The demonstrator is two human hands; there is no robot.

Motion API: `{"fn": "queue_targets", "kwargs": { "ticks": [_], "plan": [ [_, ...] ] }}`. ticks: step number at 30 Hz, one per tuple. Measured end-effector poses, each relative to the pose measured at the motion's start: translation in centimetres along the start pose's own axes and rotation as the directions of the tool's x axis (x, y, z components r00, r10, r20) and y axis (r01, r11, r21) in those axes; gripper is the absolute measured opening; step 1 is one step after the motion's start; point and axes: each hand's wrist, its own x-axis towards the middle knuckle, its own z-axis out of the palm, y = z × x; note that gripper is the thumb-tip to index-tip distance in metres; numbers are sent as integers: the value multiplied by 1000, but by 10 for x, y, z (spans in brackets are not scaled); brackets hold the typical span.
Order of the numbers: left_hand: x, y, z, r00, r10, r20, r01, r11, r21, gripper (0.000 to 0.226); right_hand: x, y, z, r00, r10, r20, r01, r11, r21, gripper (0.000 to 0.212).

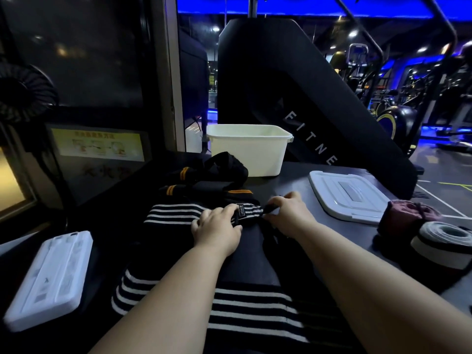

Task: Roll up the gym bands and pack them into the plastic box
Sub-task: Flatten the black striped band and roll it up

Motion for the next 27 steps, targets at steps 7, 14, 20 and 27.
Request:
{"fn": "queue_targets", "kwargs": {
  "ticks": [7,14,20,27],
  "plan": [
    [3,-1,2,1000,-3,-12,3,1000,-15,48,6,1,-4,998,-56,31,62,977,-203,43],
    [0,0,1,1000,2,-19,-3,1000,-31,49,-7,-3,-15,983,-180,-38,168,962,-213,20],
    [-4,1,-2,991,43,-126,-52,997,-66,43,-35,-13,-35,930,-365,-43,362,930,-55,6],
    [-19,3,-21,994,102,-38,-106,989,-102,44,-58,1,-49,973,-226,-50,231,948,219,32]
  ]
}}
